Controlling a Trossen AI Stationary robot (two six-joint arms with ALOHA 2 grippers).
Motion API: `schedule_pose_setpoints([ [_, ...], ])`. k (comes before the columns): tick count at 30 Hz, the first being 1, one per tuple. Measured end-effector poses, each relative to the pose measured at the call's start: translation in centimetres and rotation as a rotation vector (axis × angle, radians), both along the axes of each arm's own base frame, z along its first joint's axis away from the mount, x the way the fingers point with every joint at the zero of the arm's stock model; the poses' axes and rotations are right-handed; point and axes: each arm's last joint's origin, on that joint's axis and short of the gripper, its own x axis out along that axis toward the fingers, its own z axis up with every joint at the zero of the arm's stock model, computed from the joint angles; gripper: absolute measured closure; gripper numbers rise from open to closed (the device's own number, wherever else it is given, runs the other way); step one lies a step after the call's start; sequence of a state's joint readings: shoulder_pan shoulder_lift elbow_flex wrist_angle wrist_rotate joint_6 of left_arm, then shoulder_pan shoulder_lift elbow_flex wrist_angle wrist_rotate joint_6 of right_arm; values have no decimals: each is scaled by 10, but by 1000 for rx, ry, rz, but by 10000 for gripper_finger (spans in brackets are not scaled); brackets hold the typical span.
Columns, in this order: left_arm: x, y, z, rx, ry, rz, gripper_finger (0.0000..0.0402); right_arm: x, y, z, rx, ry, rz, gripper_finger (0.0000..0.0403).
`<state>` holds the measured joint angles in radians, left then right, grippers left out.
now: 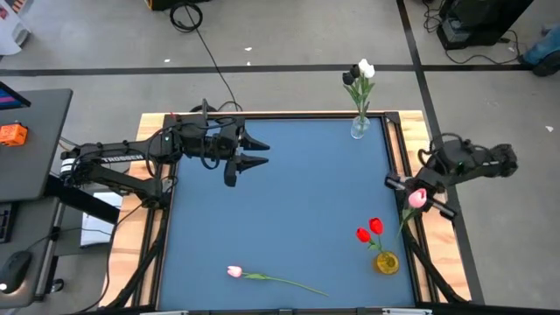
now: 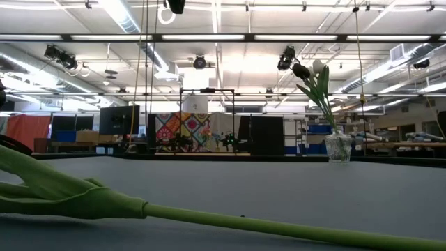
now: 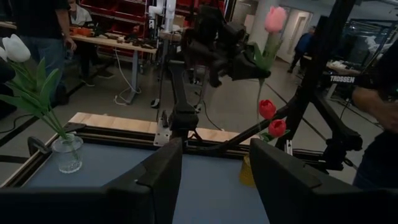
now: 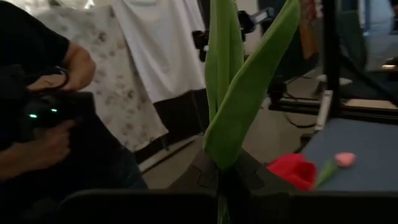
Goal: Sort flowers into vase by color
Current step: Put the left pink tulip into the yellow vase
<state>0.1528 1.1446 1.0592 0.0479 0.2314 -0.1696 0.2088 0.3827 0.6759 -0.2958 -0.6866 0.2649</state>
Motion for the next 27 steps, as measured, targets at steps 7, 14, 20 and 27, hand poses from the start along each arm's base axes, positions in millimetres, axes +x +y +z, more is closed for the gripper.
schedule_pose_setpoints([
  [7, 0, 0, 0, 0, 1, 0, 209, 4, 19, -21, 13, 28, 79, 391],
  [14, 0, 0, 0, 0, 1, 0, 209, 4, 31, -37, -58, 22, 72, 391],
  [20, 0, 0, 0, 0, 0, 0, 209, 4, 35, -48, -115, 40, 74, 391],
  [27, 0, 0, 0, 0, 0, 0, 209, 3, 37, -50, -144, 35, 92, 391],
])
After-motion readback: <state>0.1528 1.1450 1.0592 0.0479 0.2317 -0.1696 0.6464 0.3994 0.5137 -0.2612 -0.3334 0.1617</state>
